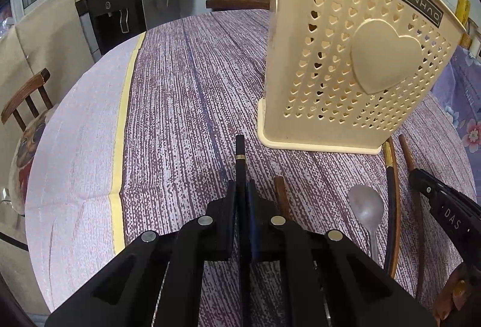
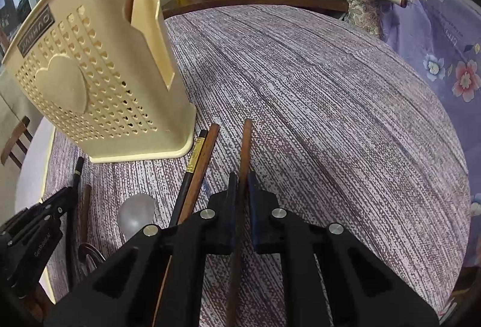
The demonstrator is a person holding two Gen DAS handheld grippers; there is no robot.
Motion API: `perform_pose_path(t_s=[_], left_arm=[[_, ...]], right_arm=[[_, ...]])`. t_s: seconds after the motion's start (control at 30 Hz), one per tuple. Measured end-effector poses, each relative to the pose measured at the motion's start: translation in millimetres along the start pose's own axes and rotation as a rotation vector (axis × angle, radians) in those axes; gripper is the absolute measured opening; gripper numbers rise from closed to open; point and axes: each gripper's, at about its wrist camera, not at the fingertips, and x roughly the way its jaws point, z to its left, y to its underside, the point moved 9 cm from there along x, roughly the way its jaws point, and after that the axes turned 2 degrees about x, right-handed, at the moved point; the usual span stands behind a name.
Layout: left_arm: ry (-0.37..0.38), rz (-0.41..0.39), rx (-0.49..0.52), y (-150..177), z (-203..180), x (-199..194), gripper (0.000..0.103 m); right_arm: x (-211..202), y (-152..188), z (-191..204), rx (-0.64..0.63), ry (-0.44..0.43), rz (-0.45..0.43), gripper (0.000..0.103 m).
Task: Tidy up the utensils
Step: 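Close the left tool on a black chopstick while the right tool grasps a brown chopstick, then lift both chopsticks upright and carry them over the cream holder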
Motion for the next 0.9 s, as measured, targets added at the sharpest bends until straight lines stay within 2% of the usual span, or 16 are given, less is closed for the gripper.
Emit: perform_pose_path(t_s=[0.1, 0.33, 0.47, 0.67, 0.9], left_arm=[[0.009, 0.000, -0.006, -1, 2, 0, 0.008], [0.040, -0.031, -0.034, -4, 5, -12, 0.008], [0.072, -0.072, -0.052, -11, 7, -28, 0.008], [0.124, -0.155, -0.058, -17, 7, -64, 0.008], [0.176, -0.265, -0.036, -27, 6, -114, 0.008]], right_arm=[[1, -1, -2, 0.018, -0.021, 0.001, 0.008], [-7, -8, -6, 0.077, -0.132, -0.008, 0.008], [-22, -14, -7, 0.104, -0.234, -0.037, 0.008], [-64, -23, 2, 0.057, -0.366, -0.131, 0.007], [-135, -31, 13, -0.063, -0.460, -0.259, 0.007]])
